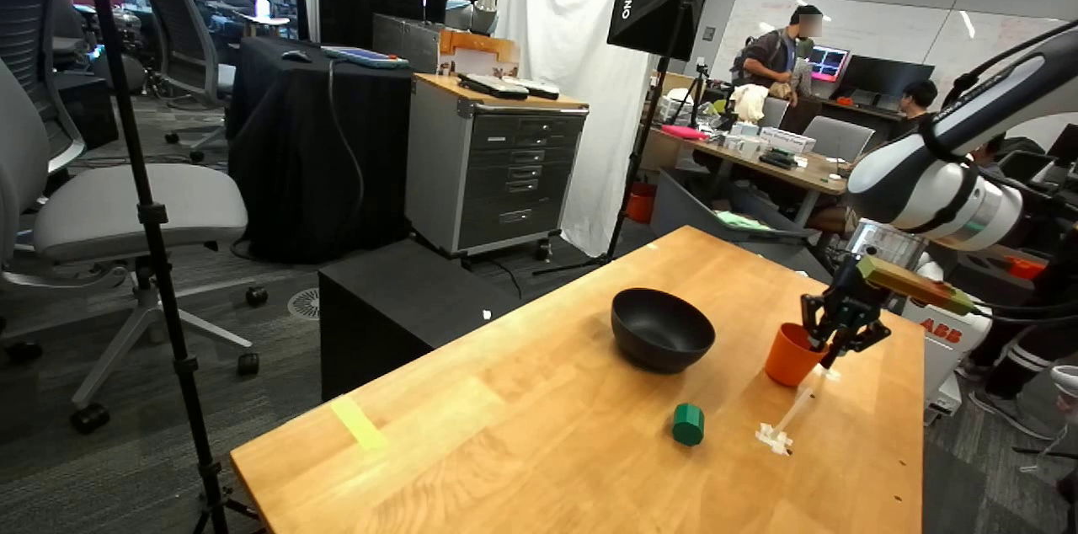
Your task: Move the objects from the orange cup to the black bowl
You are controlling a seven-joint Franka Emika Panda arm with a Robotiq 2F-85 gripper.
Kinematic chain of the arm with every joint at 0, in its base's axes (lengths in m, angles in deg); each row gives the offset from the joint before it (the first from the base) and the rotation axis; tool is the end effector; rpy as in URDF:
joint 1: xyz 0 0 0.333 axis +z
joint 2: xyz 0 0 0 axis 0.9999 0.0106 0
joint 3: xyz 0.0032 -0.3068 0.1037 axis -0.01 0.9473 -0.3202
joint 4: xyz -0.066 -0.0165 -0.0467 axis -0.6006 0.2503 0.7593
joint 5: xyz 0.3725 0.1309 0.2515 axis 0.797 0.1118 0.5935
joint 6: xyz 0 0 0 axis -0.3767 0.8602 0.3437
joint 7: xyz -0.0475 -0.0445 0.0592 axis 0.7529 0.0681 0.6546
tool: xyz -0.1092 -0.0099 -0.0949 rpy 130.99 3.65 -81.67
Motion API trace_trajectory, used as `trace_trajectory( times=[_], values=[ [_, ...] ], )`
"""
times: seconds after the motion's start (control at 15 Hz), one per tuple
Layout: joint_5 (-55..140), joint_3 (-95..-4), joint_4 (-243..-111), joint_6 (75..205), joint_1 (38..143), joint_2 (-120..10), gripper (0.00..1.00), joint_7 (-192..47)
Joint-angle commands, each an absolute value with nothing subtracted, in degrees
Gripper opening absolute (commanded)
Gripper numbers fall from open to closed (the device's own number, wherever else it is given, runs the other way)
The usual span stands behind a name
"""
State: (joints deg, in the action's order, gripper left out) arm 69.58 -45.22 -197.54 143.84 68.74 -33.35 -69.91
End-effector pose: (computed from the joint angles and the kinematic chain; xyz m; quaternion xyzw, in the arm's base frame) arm 0.5463 -0.2957 0.0198 -0.9015 0.4155 0.0728 0.0971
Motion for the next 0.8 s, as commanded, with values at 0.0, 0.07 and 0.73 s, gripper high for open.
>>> trace_trajectory(
  times=[0.0, 0.07, 0.73],
  values=[
    [70.68, -46.37, -196.92, 144.60, 68.24, -33.29, 0.05, -70.42],
    [70.83, -46.45, -196.97, 144.69, 68.32, -33.37, 0.03, -70.63],
    [71.41, -47.33, -197.89, 142.55, 68.06, -35.05, 0.07, -70.59]
  ],
)
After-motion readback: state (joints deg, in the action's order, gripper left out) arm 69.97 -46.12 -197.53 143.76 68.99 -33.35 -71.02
